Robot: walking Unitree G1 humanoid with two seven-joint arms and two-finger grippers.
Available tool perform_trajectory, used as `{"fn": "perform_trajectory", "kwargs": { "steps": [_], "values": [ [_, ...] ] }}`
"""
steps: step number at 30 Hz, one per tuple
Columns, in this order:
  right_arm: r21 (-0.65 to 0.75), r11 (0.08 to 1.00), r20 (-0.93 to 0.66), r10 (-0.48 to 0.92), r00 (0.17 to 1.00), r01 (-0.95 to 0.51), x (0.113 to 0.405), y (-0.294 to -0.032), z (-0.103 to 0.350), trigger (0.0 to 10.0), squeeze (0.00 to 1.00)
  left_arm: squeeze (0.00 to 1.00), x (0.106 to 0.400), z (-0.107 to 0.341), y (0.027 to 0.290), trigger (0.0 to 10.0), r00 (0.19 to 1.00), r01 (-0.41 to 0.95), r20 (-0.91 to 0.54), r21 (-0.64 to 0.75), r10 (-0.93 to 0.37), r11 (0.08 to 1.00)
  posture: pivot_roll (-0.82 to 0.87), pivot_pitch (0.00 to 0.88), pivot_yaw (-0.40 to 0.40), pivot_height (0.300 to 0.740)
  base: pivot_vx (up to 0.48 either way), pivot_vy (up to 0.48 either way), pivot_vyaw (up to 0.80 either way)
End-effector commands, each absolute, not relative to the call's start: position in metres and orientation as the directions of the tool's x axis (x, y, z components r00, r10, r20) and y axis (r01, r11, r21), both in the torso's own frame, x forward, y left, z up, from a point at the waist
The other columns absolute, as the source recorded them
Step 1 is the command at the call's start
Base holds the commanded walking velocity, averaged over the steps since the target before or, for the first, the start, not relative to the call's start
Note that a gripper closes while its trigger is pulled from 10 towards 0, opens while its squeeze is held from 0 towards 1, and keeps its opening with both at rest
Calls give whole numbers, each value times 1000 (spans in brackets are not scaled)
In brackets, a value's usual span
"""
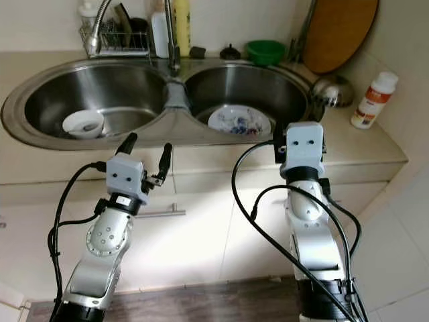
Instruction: Kitchen organization
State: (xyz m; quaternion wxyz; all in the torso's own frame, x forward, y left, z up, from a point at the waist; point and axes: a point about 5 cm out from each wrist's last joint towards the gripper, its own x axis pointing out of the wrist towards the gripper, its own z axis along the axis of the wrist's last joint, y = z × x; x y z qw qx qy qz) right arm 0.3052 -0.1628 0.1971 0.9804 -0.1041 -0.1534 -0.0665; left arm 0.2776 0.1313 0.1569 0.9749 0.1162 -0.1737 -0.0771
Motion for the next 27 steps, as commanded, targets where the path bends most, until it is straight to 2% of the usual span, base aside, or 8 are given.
{"fn": "perform_trajectory", "kwargs": {
  "steps": [1, 21, 27],
  "values": [
    [-183, 968, 322, -107, 941, 173, 305, -164, 199, 10000, 0, 0, 277, 157, 130, 10000, 928, 114, 318, 247, -192, 962, 90, 0, -76, 740, -285, 0, 0],
    [-187, 967, 317, -107, 942, 173, 306, -165, 197, 10000, 0, 0, 277, 156, 130, 10000, 930, 116, 314, 246, -193, 962, 89, 0, -76, 740, -278, 0, 0],
    [-189, 966, 319, -108, 942, 175, 306, -165, 197, 10000, 0, 0, 276, 157, 129, 10000, 927, 115, 322, 247, -194, 962, 89, 0, -77, 740, 0, 0, 0]
  ]
}}
